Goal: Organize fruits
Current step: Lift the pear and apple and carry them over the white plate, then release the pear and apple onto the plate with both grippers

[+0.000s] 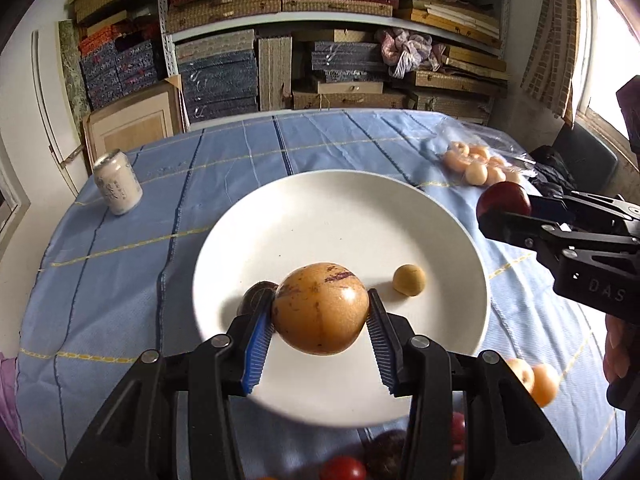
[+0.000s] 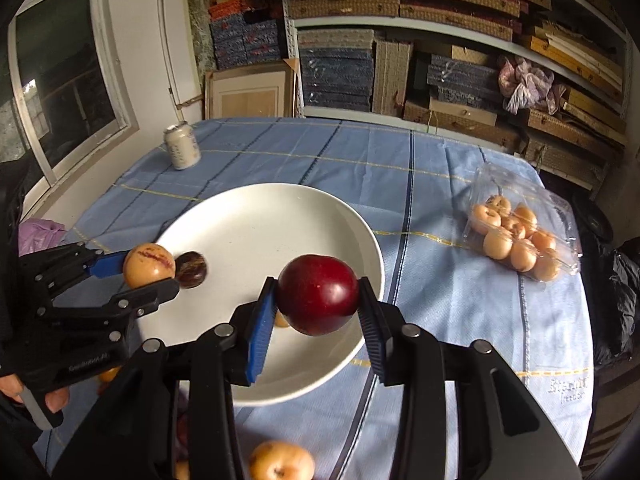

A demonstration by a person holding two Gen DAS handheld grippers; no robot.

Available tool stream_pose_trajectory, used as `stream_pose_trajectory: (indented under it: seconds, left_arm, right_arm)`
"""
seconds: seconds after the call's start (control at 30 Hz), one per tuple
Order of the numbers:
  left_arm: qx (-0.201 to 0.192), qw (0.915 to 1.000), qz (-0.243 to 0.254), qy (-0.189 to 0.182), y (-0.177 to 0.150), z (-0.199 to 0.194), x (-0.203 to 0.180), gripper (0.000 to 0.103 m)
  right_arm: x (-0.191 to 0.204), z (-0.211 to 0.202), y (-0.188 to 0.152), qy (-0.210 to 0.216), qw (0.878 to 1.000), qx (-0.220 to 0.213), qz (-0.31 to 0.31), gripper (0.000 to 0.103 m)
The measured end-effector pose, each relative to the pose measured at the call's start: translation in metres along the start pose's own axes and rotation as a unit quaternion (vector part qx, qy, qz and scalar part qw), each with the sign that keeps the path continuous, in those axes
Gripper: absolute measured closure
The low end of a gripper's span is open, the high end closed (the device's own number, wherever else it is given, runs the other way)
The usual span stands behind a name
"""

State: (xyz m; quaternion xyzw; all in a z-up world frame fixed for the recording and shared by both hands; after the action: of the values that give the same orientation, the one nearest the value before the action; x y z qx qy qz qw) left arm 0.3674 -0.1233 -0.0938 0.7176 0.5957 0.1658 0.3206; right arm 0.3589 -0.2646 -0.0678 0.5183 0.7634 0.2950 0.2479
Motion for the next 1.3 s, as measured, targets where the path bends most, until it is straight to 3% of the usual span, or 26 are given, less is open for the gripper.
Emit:
stream_pose_trajectory:
  seconds: [0.17,0.27,0.33,0.47,0.57,0.8,1.07,1.3]
  left_arm:
    - [0.020,0.9998,-0.004,-0.003,0.004,0.032,0.008,0.057]
    - [0.024,0.9997,-0.003,0.003,0.004,0.044,0.012,0.055]
    - [0.021,0.9997,-0.007,0.004,0.004,0.045,0.013,0.046]
    - [0.009,0.9999,-0.008,-0.002,0.007,0.036,0.013,0.043]
    - [-0.001,0.9999,-0.014,-0.001,0.008,0.024,0.015,0.031]
    - [-0.013,0.9999,-0.002,-0.004,-0.009,-0.016,0.017,0.029]
    - [-0.019,0.9992,0.034,-0.008,-0.068,-0.078,0.018,0.029]
    - [-0.026,0.9990,0.025,-0.026,-0.123,-0.121,0.015,0.024]
  right_arm:
    - [-0.009,0.044,-0.003,0.002,1.000,0.030,0.005,0.062]
    - [-0.013,0.052,-0.001,-0.004,1.000,0.026,0.011,0.038]
    - [-0.014,0.053,0.001,-0.006,1.000,0.023,0.013,0.038]
    - [-0.016,0.051,-0.002,-0.009,1.000,0.023,0.014,0.038]
    - [-0.016,0.044,-0.007,-0.003,1.000,0.020,0.024,0.038]
    - [-0.003,0.015,-0.026,0.002,1.000,0.014,0.016,0.038]
    - [0.034,-0.060,-0.063,0.008,1.000,-0.008,-0.009,0.038]
    - [0.071,-0.115,-0.112,0.015,1.000,-0.017,-0.007,0.037]
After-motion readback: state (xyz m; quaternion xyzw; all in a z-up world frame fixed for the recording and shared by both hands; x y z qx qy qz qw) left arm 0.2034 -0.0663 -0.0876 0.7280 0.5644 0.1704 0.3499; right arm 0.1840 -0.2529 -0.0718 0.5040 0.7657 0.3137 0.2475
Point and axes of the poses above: each gripper's, at about its wrist camera, not at the fingertips, and z roughly the way its jaws point, x to its left, y to its top, the point moved 8 cm from there along z, roughly the way its jaws point, and after that the axes turned 13 degrees about -z, right-handed, at the moved point
